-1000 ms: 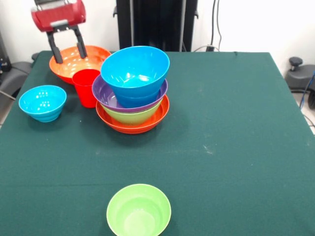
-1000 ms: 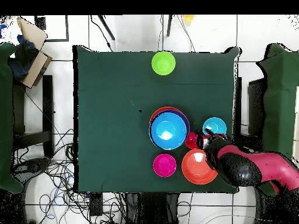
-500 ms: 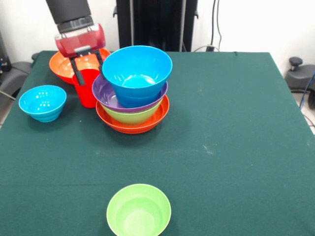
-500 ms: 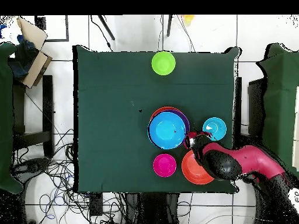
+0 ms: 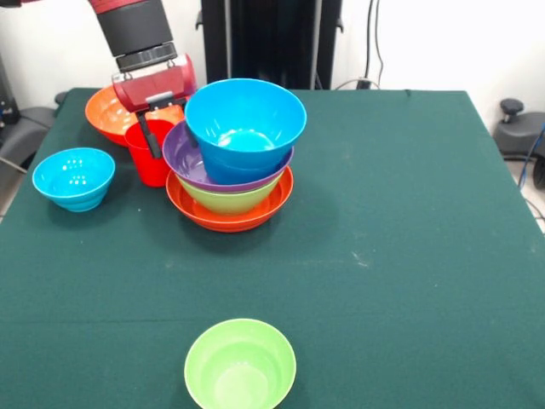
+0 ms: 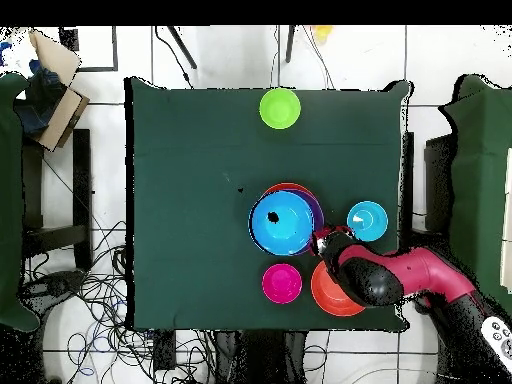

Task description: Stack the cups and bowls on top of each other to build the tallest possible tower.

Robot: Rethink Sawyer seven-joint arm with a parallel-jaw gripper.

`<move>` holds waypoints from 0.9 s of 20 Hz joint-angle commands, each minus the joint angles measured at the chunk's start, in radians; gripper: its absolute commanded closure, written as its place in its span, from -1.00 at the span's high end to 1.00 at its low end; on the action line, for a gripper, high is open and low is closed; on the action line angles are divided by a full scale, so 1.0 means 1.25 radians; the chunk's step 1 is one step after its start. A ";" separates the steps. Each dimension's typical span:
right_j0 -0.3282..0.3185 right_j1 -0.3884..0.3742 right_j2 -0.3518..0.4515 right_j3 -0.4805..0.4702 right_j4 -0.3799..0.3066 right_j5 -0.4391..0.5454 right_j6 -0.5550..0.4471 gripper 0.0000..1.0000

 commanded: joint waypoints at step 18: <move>-0.109 -0.315 0.154 0.160 0.215 0.116 -0.189 1.00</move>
